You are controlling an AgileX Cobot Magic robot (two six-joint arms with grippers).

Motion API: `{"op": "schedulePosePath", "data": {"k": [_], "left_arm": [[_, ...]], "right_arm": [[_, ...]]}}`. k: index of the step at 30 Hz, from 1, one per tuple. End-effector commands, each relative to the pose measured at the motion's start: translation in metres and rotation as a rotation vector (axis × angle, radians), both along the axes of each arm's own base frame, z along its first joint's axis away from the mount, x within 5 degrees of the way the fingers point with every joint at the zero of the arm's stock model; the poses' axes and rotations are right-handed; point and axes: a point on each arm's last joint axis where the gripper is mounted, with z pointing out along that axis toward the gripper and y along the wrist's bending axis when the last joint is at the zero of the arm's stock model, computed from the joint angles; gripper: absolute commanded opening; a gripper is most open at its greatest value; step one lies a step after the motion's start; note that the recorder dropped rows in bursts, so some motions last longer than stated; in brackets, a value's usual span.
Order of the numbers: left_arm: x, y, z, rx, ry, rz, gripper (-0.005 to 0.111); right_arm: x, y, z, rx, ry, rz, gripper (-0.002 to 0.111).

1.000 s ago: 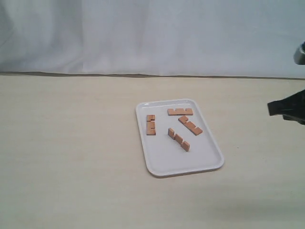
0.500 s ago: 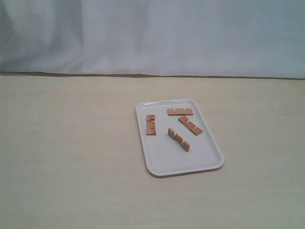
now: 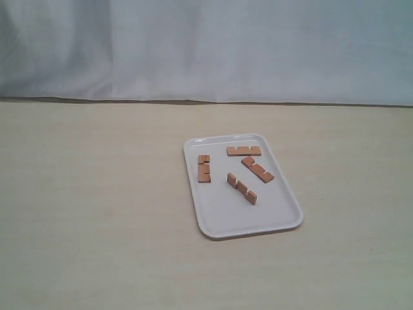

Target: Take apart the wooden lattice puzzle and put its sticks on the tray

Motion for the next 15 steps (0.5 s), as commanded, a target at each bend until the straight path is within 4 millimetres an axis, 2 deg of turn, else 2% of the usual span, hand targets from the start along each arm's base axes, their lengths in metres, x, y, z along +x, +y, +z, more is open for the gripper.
{"op": "schedulePosePath", "data": {"k": [1, 6, 13, 15], "left_arm": [[0.000, 0.000, 0.001, -0.002, -0.014, -0.001, 0.000], [0.000, 0.000, 0.001, -0.002, -0.014, -0.001, 0.000], [0.000, 0.000, 0.001, -0.002, -0.014, -0.001, 0.000], [0.000, 0.000, 0.001, -0.002, -0.014, -0.001, 0.000]], "right_arm": [[-0.001, 0.000, 0.000, -0.006, 0.012, 0.004, 0.005], [0.008, 0.000, -0.019, -0.012, 0.031, -0.002, 0.005], [0.025, -0.002, -0.076, -0.009, 0.077, -0.011, 0.005], [0.026, -0.002, -0.083, 0.000, 0.100, -0.010, 0.005]]}}
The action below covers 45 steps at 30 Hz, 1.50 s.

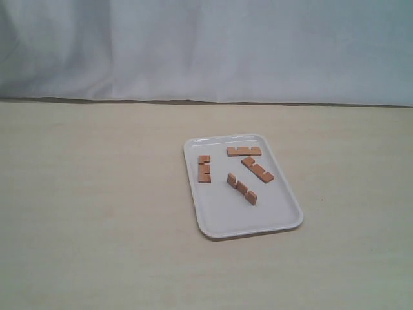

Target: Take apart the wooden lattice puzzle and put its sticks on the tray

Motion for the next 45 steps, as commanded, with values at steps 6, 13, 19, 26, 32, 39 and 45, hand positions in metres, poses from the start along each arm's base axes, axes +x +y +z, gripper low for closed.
{"op": "schedulePosePath", "data": {"k": [6, 13, 19, 26, 32, 39, 45], "left_arm": [[0.000, 0.000, 0.001, 0.001, -0.013, -0.001, 0.000], [0.000, 0.000, 0.001, 0.001, -0.013, -0.001, 0.000], [0.000, 0.000, 0.001, 0.001, -0.013, -0.001, 0.000], [0.000, 0.000, 0.001, 0.001, -0.013, -0.001, 0.000], [0.000, 0.000, 0.001, 0.002, -0.013, -0.001, 0.000], [0.000, 0.000, 0.001, 0.002, -0.013, -0.001, 0.000], [0.000, 0.000, 0.001, 0.005, -0.013, -0.001, 0.000]], "right_arm": [[0.003, 0.001, -0.029, 0.049, 0.160, 0.014, 0.005], [0.003, 0.002, -0.031, 0.116, 0.188, 0.024, 0.005], [0.003, 0.002, -0.033, 0.073, 0.211, 0.026, 0.005], [0.003, 0.002, -0.034, 0.059, 0.214, 0.026, 0.005], [0.003, 0.002, -0.034, 0.059, 0.214, 0.026, 0.005], [0.003, 0.002, -0.034, 0.059, 0.214, 0.026, 0.005], [0.003, 0.002, -0.034, 0.059, 0.212, 0.026, 0.005]]}}
